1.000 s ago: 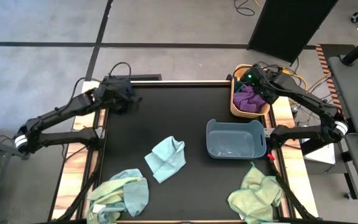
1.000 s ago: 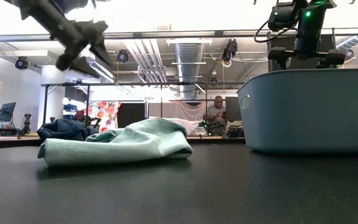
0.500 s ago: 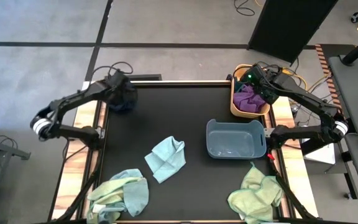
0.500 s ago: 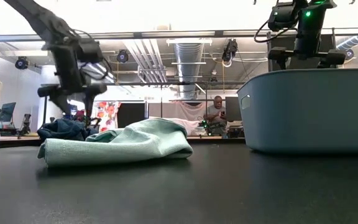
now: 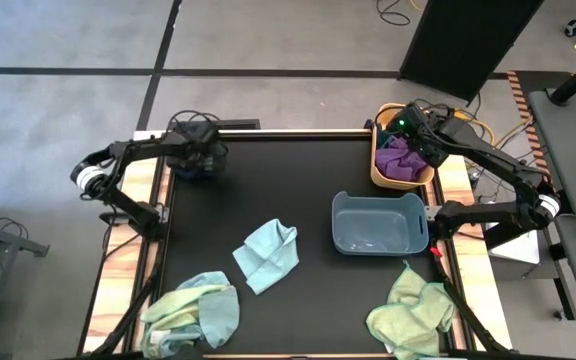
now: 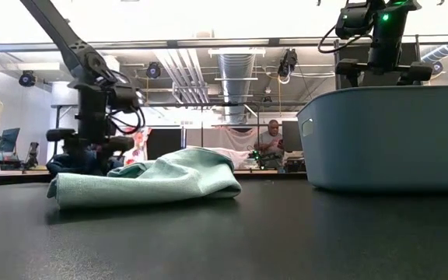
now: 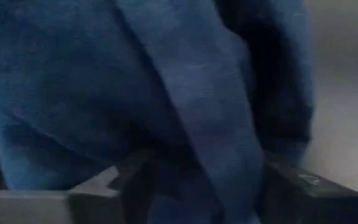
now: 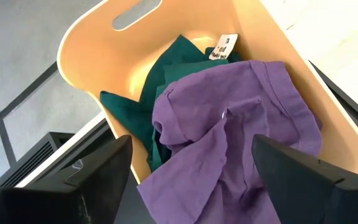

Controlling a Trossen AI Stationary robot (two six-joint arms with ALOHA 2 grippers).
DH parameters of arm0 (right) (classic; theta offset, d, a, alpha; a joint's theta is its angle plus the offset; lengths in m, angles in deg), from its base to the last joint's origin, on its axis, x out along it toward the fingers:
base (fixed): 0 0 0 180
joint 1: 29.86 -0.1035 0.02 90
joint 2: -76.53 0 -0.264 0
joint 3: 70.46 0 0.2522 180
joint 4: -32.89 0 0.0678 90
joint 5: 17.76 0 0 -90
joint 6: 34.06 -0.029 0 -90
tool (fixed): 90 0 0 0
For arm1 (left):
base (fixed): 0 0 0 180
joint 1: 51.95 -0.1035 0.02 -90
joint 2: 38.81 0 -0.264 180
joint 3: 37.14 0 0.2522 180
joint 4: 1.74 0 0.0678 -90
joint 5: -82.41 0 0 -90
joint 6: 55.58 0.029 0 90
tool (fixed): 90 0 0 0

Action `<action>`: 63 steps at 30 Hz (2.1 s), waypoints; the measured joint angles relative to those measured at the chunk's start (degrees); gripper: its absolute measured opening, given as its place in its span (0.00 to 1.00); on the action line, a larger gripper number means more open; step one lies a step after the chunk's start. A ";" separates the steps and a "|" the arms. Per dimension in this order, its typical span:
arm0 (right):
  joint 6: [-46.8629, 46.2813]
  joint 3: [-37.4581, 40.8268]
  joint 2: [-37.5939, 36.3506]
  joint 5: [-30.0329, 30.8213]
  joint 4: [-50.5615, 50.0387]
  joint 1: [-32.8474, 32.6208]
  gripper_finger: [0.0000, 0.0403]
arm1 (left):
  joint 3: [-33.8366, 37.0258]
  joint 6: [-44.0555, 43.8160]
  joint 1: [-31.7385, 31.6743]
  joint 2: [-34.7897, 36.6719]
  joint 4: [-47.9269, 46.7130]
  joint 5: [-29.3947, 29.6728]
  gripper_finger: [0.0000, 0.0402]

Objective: Sort towels by color in basket
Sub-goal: Put the blue towel into the yellow bin

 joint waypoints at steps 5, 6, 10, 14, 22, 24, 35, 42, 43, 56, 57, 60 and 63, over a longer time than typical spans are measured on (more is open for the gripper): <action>0.00 0.00 0.00 0.00 0.01 0.00 0.77 | 0.02 1.57 0.32 0.10 1.84 -3.04 0.20; -0.01 0.00 0.00 0.00 -0.02 -0.02 0.77 | 0.07 1.67 0.35 0.12 2.14 -4.06 0.13; 0.00 0.00 0.00 0.00 0.00 -0.01 0.75 | 0.13 1.86 0.59 0.35 4.31 -9.21 0.03; 0.00 0.00 0.00 0.00 0.00 -0.02 0.74 | 0.17 1.56 4.37 1.95 7.38 -15.71 0.01; -0.02 0.00 0.00 0.00 0.01 0.00 0.76 | -0.24 -4.88 23.11 4.49 34.21 -24.37 0.00; 0.00 0.00 0.00 0.00 -0.01 -0.01 0.77 | -1.82 -7.90 26.01 1.88 41.12 -24.54 0.00; 0.02 0.02 0.00 0.06 1.33 0.01 0.82 | -21.85 -7.36 29.54 -18.55 42.60 -25.71 0.01; -1.45 0.09 0.42 11.78 8.04 0.09 0.80 | -28.54 -3.10 29.50 -21.83 38.53 -25.34 0.08; -1.52 0.09 0.42 11.81 8.64 0.08 0.79 | -29.06 -2.43 29.53 -21.81 37.25 -25.33 0.11; 5.29 0.11 0.37 7.86 11.76 0.07 0.75 | -34.92 8.49 29.63 -15.77 16.53 -23.66 0.58; 6.56 0.13 0.37 8.11 11.74 0.06 0.75 | -34.97 10.08 29.63 -14.31 15.61 -23.52 0.61; 14.18 0.13 0.49 8.68 16.07 -1.36 0.77 | -33.79 14.01 29.61 -9.13 13.08 -22.47 0.68; 24.63 0.13 1.84 6.94 27.42 -5.35 0.79 | -30.69 17.58 29.55 -3.00 10.39 -17.51 0.73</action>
